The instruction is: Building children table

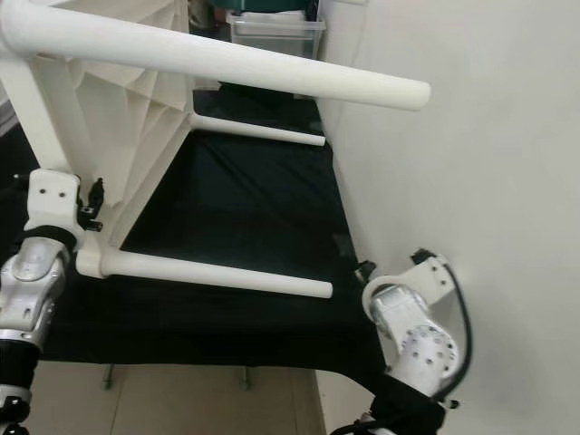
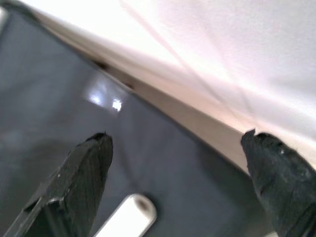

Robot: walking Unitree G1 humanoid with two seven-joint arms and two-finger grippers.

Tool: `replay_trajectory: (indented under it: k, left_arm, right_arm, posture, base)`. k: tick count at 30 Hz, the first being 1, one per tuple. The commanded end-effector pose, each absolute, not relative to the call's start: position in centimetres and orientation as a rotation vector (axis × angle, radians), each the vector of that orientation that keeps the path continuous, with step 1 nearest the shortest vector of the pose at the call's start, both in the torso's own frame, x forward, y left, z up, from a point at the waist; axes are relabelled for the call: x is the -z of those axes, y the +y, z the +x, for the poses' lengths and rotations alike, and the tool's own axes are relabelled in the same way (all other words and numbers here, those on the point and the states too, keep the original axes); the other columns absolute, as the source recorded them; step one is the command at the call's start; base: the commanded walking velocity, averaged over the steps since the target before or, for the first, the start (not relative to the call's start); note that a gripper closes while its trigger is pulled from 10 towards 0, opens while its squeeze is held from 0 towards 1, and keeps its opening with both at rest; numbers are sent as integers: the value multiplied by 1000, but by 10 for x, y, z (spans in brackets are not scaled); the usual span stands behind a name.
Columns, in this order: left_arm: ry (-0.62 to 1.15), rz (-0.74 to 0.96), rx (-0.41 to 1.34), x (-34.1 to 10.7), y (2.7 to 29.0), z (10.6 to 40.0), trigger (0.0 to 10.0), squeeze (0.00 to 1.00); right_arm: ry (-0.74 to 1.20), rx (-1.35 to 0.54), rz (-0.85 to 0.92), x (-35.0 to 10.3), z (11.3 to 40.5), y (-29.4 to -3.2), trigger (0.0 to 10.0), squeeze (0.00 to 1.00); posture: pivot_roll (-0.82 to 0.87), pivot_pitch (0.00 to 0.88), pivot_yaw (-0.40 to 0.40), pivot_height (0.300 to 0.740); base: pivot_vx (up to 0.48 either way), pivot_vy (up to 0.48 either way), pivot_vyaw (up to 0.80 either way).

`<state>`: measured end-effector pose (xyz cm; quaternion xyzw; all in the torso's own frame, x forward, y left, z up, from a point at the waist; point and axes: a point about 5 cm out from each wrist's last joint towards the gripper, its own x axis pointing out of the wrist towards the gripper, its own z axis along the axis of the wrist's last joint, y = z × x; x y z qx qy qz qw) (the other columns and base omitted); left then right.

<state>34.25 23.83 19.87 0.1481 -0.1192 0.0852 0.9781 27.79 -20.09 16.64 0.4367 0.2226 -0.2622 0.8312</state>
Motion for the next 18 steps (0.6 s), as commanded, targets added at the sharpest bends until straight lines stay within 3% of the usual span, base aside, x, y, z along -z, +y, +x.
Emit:
replay_trajectory:
  k: [1, 2, 3, 4, 6, 7, 9, 10, 11, 12, 13, 15, 18]
  left_arm:
    - [-242, 374, -183, -199, 236, 344, 7294, 0]
    - [-239, 370, -179, -198, 235, 345, 9961, 0]
    - [-237, 365, -177, -198, 234, 345, 10000, 0]
    - [-236, 359, -172, -197, 232, 345, 10000, 0]
    - [-236, 356, -170, -197, 231, 346, 10000, 0]
    - [-237, 353, -170, -197, 230, 345, 10000, 0]
    - [-234, 356, -177, -196, 231, 344, 10000, 0]
    - [-234, 356, -177, -196, 231, 344, 10000, 0]
    - [-232, 355, -186, -195, 233, 342, 10000, 0]
    - [-232, 355, -186, -195, 233, 342, 10000, 0]
    - [-230, 356, -193, -194, 234, 341, 10000, 0]
    - [-230, 356, -193, -194, 234, 341, 10000, 0]
    - [-225, 353, -206, -190, 235, 338, 10000, 0]
  right_arm:
    - [483, 463, 984, -168, 279, -179, 10000, 1000]
    - [465, 357, 933, -176, 284, -172, 10000, 1000]
    - [440, 221, 855, -186, 290, -162, 10000, 980]
    - [391, 98, 775, -200, 294, -152, 10000, 475]
    - [358, 23, 721, -208, 295, -145, 10000, 475]
    - [317, -89, 584, -218, 295, -132, 10000, 0]
    - [236, -219, 300, -228, 291, -114, 10000, 0]
    - [236, -219, 300, -228, 291, -114, 10000, 0]
    - [153, -184, 82, -228, 294, -115, 10000, 0]
    - [153, -184, 82, -228, 294, -115, 10000, 0]
    - [104, -145, -44, -227, 296, -118, 10000, 0]
    - [104, -145, -44, -227, 296, -118, 10000, 0]
    - [14, -85, -233, -224, 299, -123, 10000, 0]
  posture:
    - [-25, 0, -67, 740]
    - [-28, 0, -61, 740]
    - [-28, 0, -61, 740]
    - [-17, 0, -67, 740]
    - [-17, 0, -67, 740]
    - [-8, 0, -73, 740]
    - [-1, 0, -76, 740]
    - [-1, 0, -76, 740]
    - [5, 0, -82, 740]
    - [5, 0, -82, 740]
    - [13, 0, -86, 740]
    - [13, 0, -86, 740]
    - [19, 0, -89, 740]
  base:
    - [0, 0, 0]
    - [0, 0, 0]
    - [0, 0, 0]
    - [0, 0, 0]
    - [0, 0, 0]
    - [0, 0, 0]
    - [0, 0, 0]
    - [0, 0, 0]
    - [0, 0, 0]
    - [0, 0, 0]
    - [0, 0, 0]
    - [0, 0, 0]
    - [0, 0, 0]
